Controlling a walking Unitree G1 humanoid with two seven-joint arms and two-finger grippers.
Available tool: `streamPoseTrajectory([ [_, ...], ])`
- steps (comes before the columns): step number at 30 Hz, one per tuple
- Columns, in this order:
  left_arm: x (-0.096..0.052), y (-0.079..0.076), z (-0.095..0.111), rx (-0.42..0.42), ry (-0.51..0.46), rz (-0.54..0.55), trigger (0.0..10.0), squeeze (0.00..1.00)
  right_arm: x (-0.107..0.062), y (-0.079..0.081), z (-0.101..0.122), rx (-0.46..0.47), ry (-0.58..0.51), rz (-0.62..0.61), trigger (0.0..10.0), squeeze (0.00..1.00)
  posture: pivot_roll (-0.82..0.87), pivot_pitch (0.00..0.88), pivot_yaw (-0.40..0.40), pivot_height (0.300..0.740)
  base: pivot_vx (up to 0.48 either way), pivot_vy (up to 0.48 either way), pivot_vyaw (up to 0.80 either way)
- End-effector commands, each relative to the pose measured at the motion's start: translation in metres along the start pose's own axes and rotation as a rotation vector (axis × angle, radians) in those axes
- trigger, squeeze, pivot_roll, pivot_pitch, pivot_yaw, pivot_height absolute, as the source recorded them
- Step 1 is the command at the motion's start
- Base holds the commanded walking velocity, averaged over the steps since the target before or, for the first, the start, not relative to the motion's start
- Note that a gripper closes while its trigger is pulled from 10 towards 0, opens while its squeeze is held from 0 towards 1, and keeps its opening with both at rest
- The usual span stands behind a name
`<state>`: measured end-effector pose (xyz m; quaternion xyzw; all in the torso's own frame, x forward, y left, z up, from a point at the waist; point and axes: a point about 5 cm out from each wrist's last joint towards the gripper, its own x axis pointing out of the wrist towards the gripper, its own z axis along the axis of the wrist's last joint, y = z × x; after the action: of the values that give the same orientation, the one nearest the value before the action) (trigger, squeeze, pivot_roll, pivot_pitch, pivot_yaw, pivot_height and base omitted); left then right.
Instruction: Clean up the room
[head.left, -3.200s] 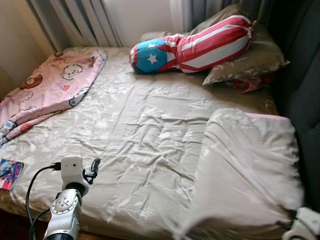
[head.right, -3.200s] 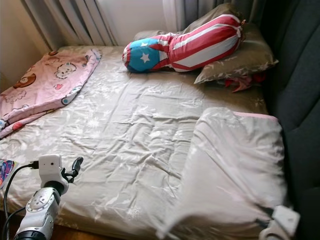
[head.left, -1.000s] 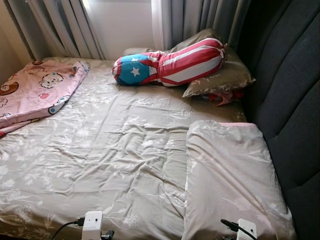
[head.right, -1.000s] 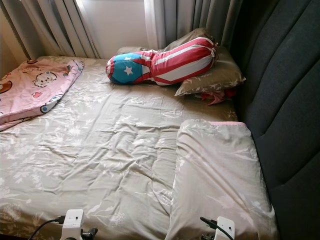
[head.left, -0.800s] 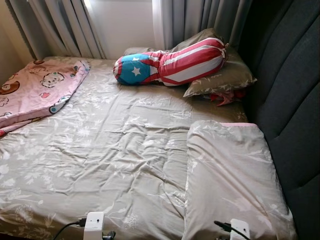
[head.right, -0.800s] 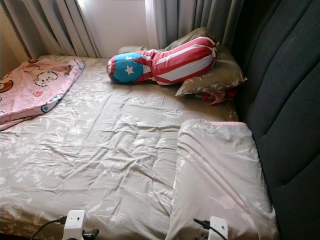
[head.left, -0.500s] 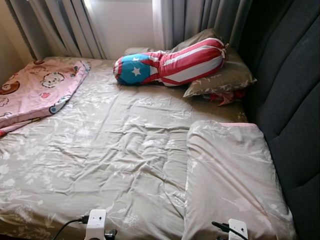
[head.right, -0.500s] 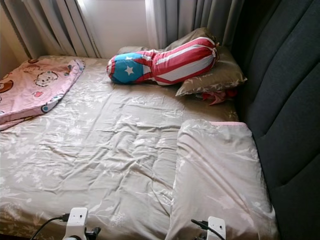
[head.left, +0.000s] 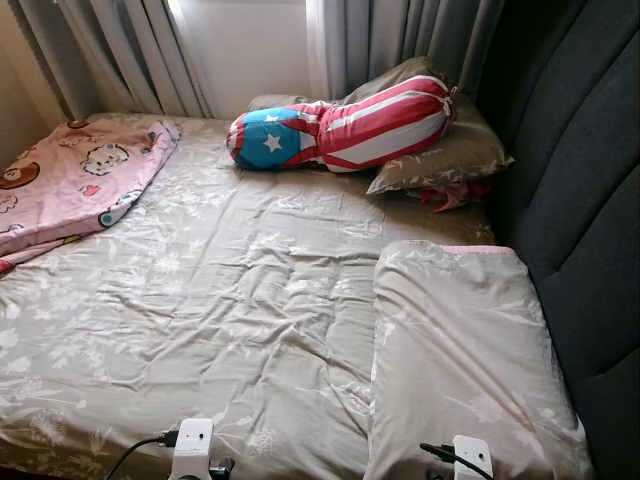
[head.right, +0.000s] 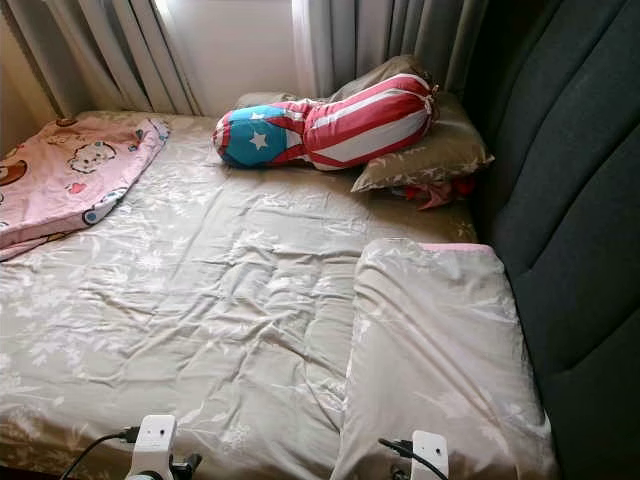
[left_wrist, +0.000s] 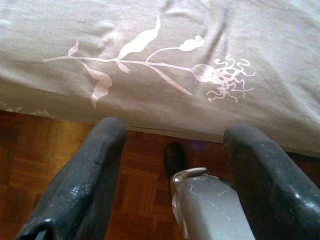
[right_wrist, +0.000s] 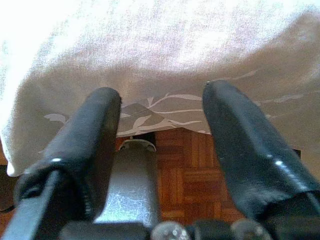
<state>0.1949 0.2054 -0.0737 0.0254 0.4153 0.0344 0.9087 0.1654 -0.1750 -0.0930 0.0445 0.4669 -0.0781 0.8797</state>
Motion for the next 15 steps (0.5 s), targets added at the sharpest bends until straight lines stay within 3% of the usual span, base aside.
streamPoseTrajectory([
  [1,-0.0002,0.0008,-0.0012,0.003,0.006,-0.003,10.0,0.00,0.0001,0.0009,-0.0007,-0.017,0.012,0.004,10.0,1.00,-0.01,0.000,-0.009,0.740,0.000,0.000,0.00],
  [2,-0.0003,0.0009,-0.0012,0.003,0.005,-0.003,10.0,0.00,0.0001,0.0007,-0.0011,-0.015,0.017,0.007,10.0,0.45,-0.01,0.000,-0.009,0.740,0.000,0.000,0.00],
  [3,-0.0003,0.0010,-0.0012,0.003,0.005,-0.003,10.0,0.00,0.0001,0.0007,-0.0010,-0.016,0.017,0.007,10.0,0.00,-0.01,0.000,-0.008,0.740,0.000,0.000,0.00],
  [15,-0.0007,0.0033,-0.0025,-0.006,0.012,0.001,10.0,0.00,0.0001,0.0010,-0.0006,-0.019,0.012,0.012,10.0,0.00,0.00,0.000,-0.002,0.740,0.000,0.000,0.00],
])
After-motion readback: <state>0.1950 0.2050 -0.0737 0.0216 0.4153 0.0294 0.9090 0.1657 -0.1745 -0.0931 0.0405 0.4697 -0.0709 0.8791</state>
